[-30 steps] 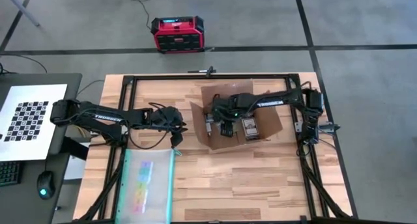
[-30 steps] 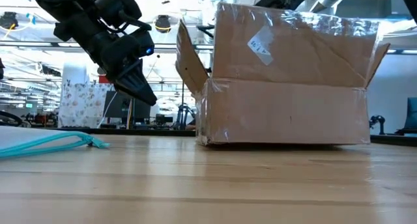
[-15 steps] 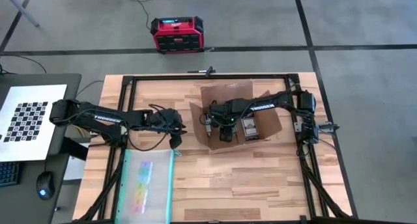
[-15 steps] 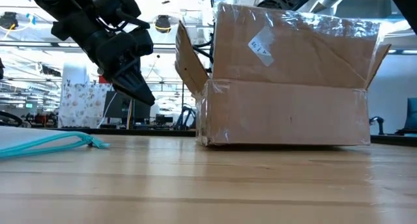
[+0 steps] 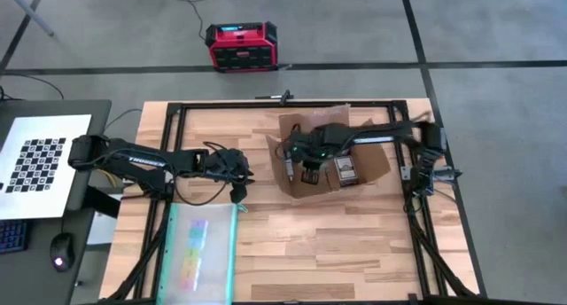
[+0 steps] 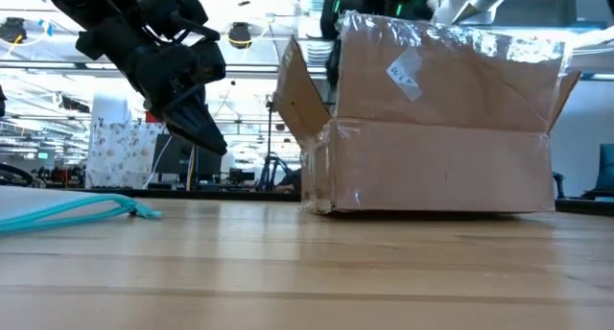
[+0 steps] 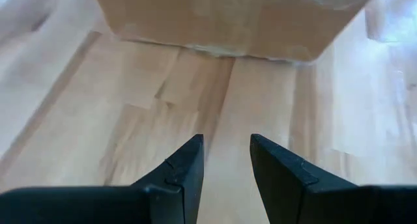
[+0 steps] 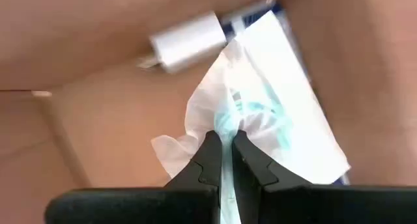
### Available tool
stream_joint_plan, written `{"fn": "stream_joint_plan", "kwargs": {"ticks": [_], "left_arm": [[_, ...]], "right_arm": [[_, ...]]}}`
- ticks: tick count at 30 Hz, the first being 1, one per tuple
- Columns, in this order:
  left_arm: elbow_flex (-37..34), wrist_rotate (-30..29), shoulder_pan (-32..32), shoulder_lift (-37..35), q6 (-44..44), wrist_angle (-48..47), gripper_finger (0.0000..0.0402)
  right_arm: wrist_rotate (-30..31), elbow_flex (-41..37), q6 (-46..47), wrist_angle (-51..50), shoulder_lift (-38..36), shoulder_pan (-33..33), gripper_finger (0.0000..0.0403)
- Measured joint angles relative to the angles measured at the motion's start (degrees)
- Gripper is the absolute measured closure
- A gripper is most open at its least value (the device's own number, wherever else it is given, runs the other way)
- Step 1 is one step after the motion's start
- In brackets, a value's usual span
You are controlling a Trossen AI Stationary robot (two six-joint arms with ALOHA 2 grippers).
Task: Unpack boxes
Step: Remove the blue headphones from the cardboard box
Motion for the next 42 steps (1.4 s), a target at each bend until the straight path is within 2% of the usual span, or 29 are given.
{"fn": "stream_joint_plan", "kwargs": {"ticks": [5, 10, 11, 12, 14, 15, 16, 17, 20, 22, 23, 26, 31, 34, 39, 42], "left_arm": [[3.7, 1.5, -0.4, 0.0, -1.1, -7.3, 0.0293], [4.5, 2.4, -0.8, -0.1, -2.6, -10.1, 0.0293], [10.5, 5.7, -4.1, 0.0, -8.4, -27.6, 0.0292], [16.4, 8.0, -5.9, 0.1, -11.2, -38.5, 0.0292], [22.4, 8.4, -9.3, -1.0, -15.0, -27.9, 0.0292], [24.4, 6.3, -10.2, -1.2, -16.2, -29.8, 0.0292], [25.6, 4.1, -11.4, -1.6, -17.4, -35.7, 0.0292], [26.1, 2.1, -13.2, -1.6, -18.5, -38.5, 0.0292], [28.2, -3.2, -18.8, -0.2, -21.9, -37.7, 0.0292], [30.8, -5.7, -18.6, -1.7, -21.2, -39.0, 0.0292], [31.6, -6.4, -18.5, -1.8, -21.2, -38.1, 0.0292], [31.2, -8.7, -20.4, -1.2, -25.1, -39.2, 0.0292], [32.2, -10.6, -21.6, -1.8, -24.1, -37.7, 0.0292], [31.8, -13.3, -22.7, -1.0, -24.9, -38.8, 0.0292], [32.1, -13.8, -22.4, -1.6, -23.7, -38.7, 0.0292], [31.8, -14.0, -22.6, -1.0, -23.4, -39.3, 0.0292]], "right_arm": [[-0.1, 2.6, -0.2, -1.9, -6.8, 1.3, 0.0399], [-0.5, 2.9, -0.8, -1.2, -7.5, 2.2, 0.0399], [0.3, 2.9, -1.4, 0.3, -7.7, 7.4, 0.0399], [1.4, 3.0, -1.7, 2.0, -7.9, 9.3, 0.0399], [-1.3, 3.4, -1.1, 3.0, -13.2, 13.9, 0.0399], [-2.7, 4.0, -1.3, 2.1, -14.6, 15.6, 0.0399], [-2.6, 4.5, -2.2, 1.6, -15.6, 17.7, 0.0399], [-0.9, 4.7, -2.9, 1.0, -15.8, 19.8, 0.0399], [11.3, 4.1, -1.9, -2.3, -13.4, 24.2, 0.0401], [11.7, 5.8, -1.3, -3.9, -11.8, 23.4, 0.0401], [11.5, 6.5, -0.5, -3.7, -13.7, 23.4, 0.0401], [13.9, 7.2, 3.7, -8.7, -18.7, 25.4, 0.0401], [11.6, 6.2, 6.7, -10.3, -19.1, 29.0, 0.0401], [15.1, 7.1, 8.8, -10.4, -21.6, 30.6, 0.0401], [13.5, 6.4, 11.5, -13.8, -20.9, 32.4, 0.0401], [14.8, 7.0, 13.3, -14.3, -21.7, 33.7, 0.0401]]}}
